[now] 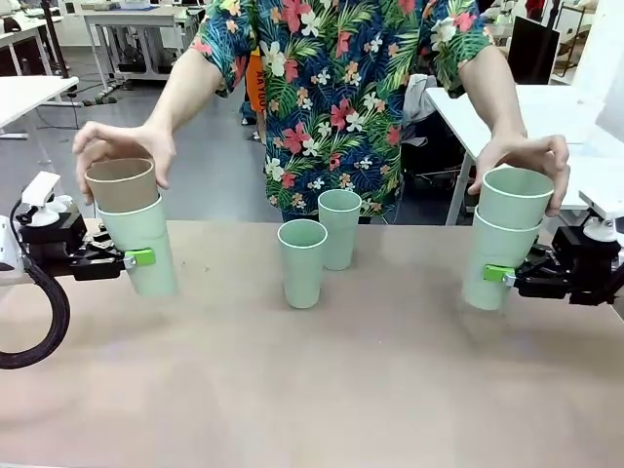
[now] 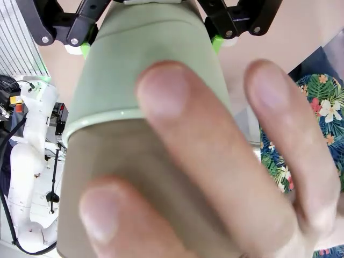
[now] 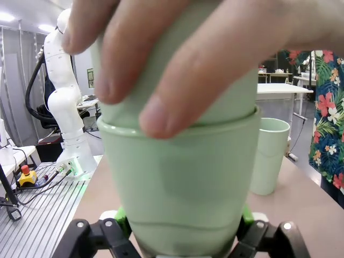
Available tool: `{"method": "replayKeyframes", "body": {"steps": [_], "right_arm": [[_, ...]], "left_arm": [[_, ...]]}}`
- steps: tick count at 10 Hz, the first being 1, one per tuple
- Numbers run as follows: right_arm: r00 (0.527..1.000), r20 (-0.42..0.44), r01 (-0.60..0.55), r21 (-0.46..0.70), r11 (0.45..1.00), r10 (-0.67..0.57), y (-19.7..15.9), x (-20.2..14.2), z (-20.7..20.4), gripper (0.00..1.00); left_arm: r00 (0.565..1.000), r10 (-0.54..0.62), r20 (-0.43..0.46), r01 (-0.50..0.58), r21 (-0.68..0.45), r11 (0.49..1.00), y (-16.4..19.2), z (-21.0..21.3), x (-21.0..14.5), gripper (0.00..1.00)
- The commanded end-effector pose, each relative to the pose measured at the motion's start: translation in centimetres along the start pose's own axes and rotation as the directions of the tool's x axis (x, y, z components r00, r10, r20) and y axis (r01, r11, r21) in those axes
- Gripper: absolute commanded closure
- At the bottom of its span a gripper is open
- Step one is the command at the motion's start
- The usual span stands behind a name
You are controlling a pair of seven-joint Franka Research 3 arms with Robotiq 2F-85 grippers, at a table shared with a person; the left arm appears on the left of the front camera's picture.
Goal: Stack the cups and store them in the basket.
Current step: Place the stack of Reusable plastic cups into the Pantry Basket.
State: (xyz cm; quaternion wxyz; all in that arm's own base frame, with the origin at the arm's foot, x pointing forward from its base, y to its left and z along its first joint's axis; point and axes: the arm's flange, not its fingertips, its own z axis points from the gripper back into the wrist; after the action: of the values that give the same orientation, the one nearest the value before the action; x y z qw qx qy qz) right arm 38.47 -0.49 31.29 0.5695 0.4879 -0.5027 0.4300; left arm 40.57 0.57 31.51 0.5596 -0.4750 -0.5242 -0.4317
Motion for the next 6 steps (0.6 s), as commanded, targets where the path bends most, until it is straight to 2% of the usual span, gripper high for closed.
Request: {"method": "replayKeyframes", "body": {"steps": [1,6], "right_arm": [[1.000,0.000,-0.005,-0.005,1.000,0.005,-0.03,0.23,0.06,0.15],[1.000,0.000,-0.005,-0.005,1.000,0.005,-0.03,0.23,0.06,0.15]], "left_arm": [[1.000,-0.006,0.002,0.006,-0.001,1.000,-0.04,-0.05,0.32,0.13],[1.000,-0.006,0.002,0.006,-0.001,1.000,-0.04,-0.05,0.32,0.13]]}}
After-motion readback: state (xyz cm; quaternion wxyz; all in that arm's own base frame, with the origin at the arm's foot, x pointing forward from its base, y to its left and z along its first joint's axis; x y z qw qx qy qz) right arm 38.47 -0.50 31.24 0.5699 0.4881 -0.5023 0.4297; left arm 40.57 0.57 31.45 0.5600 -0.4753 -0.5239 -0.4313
